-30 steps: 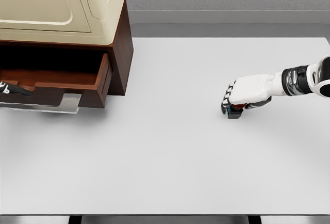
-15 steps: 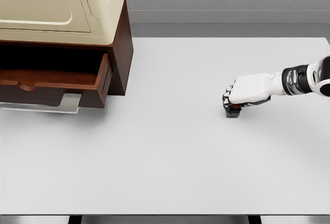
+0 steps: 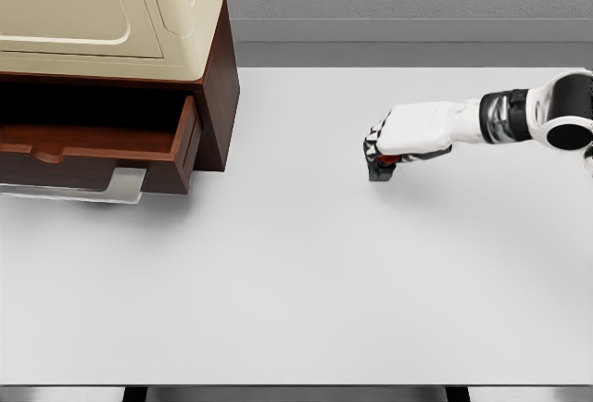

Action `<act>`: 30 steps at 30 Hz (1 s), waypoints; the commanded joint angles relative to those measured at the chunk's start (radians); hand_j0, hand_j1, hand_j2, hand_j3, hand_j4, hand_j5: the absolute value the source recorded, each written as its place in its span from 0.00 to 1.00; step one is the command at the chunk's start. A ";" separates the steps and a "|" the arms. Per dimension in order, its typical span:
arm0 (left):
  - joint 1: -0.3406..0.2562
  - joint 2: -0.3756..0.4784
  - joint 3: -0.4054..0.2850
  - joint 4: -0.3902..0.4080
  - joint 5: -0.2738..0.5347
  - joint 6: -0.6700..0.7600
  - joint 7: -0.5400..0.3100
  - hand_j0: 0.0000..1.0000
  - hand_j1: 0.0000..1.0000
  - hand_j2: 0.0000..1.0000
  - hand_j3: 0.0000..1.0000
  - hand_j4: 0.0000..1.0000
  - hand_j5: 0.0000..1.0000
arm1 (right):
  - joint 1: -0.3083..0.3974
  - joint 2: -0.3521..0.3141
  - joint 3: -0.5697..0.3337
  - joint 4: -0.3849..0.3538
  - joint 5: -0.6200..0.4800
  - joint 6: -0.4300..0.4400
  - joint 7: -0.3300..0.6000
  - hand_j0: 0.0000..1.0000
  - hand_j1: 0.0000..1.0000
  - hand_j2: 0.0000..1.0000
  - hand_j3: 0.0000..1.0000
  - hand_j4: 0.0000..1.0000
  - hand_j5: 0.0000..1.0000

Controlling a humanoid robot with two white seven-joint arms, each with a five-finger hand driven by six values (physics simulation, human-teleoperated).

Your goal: Open the cabinet drawer with left arm, and place a switch into the drawer with right arm

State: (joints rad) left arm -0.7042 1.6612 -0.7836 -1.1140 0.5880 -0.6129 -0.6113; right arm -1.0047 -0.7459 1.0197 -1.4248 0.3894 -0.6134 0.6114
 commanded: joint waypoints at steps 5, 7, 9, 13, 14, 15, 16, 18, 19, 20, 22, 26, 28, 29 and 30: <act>0.000 -0.011 -0.002 0.079 -0.030 0.002 0.000 1.00 1.00 1.00 1.00 1.00 1.00 | -0.041 0.077 -0.015 0.003 -0.011 0.003 -0.001 0.52 0.52 0.52 0.52 0.52 0.52; 0.000 -0.015 -0.002 0.079 -0.039 0.002 0.000 1.00 1.00 1.00 1.00 1.00 1.00 | -0.058 0.097 -0.010 0.001 -0.011 0.003 -0.001 0.53 0.53 0.53 0.53 0.53 0.53; 0.000 -0.015 -0.002 0.077 -0.039 0.002 0.000 1.00 1.00 1.00 1.00 1.00 1.00 | -0.072 0.115 -0.007 0.001 -0.011 0.003 -0.001 0.53 0.53 0.53 0.53 0.53 0.53; 0.000 -0.015 -0.002 0.074 -0.039 0.002 0.000 1.00 1.00 1.00 1.00 1.00 1.00 | -0.092 0.142 -0.006 0.000 -0.011 0.003 -0.001 0.52 0.52 0.52 0.52 0.52 0.52; 0.000 -0.015 -0.002 0.074 -0.039 0.002 0.000 1.00 1.00 1.00 1.00 1.00 1.00 | -0.094 0.154 -0.004 0.000 -0.011 0.003 -0.001 0.52 0.52 0.52 0.52 0.52 0.52; 0.000 -0.015 -0.002 0.074 -0.040 0.002 0.000 1.00 1.00 1.00 1.00 1.00 1.00 | -0.098 0.160 -0.003 0.000 -0.011 0.003 -0.001 0.52 0.52 0.52 0.52 0.52 0.52; 0.000 -0.015 -0.002 0.077 -0.040 0.002 0.000 1.00 1.00 1.00 1.00 1.00 1.00 | -0.103 0.168 0.003 0.000 -0.011 0.003 -0.001 0.51 0.51 0.51 0.51 0.51 0.51; 0.000 -0.017 -0.002 0.077 -0.040 0.002 0.000 1.00 1.00 1.00 1.00 1.00 1.00 | -0.112 0.183 0.004 0.000 -0.011 0.003 -0.001 0.51 0.51 0.51 0.51 0.51 0.51; 0.000 -0.017 -0.002 0.077 -0.040 0.002 0.000 1.00 1.00 1.00 1.00 1.00 1.00 | -0.115 0.191 0.005 0.000 -0.011 0.003 -0.001 0.51 0.51 0.51 0.51 0.51 0.51; 0.000 -0.017 -0.002 0.077 -0.040 0.002 0.000 1.00 1.00 1.00 1.00 1.00 1.00 | -0.124 0.206 0.013 0.000 -0.011 0.003 -0.001 0.51 0.51 0.51 0.51 0.51 0.51; 0.000 -0.020 -0.002 0.077 -0.059 0.002 0.000 1.00 1.00 1.00 1.00 1.00 1.00 | -0.144 0.226 0.036 0.000 -0.017 0.003 -0.001 0.51 0.51 0.51 0.51 0.51 0.51; 0.000 -0.024 -0.003 0.077 -0.060 0.002 0.000 1.00 1.00 1.00 1.00 1.00 1.00 | -0.181 0.260 0.043 0.001 -0.050 0.003 -0.001 0.51 0.51 0.51 0.51 0.51 0.51; 0.000 -0.028 -0.002 0.077 -0.062 0.002 0.000 1.00 1.00 1.00 1.00 1.00 1.00 | -0.202 0.284 0.066 0.001 -0.053 0.003 -0.001 0.51 0.51 0.51 0.51 0.51 0.51; 0.000 -0.028 -0.003 0.077 -0.062 0.002 0.000 1.00 1.00 1.00 1.00 1.00 1.00 | -0.209 0.296 0.068 0.003 -0.055 0.003 -0.001 0.51 0.51 0.51 0.51 0.51 0.51; 0.000 -0.028 -0.002 0.077 -0.062 0.002 0.000 1.00 1.00 1.00 1.00 1.00 1.00 | -0.218 0.304 0.068 0.003 -0.055 0.003 -0.001 0.51 0.51 0.51 0.51 0.51 0.51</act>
State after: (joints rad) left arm -0.7043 1.6334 -0.7856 -1.0374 0.5203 -0.6140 -0.6113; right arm -1.2302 -0.4622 1.0805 -1.4227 0.3443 -0.6140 0.6117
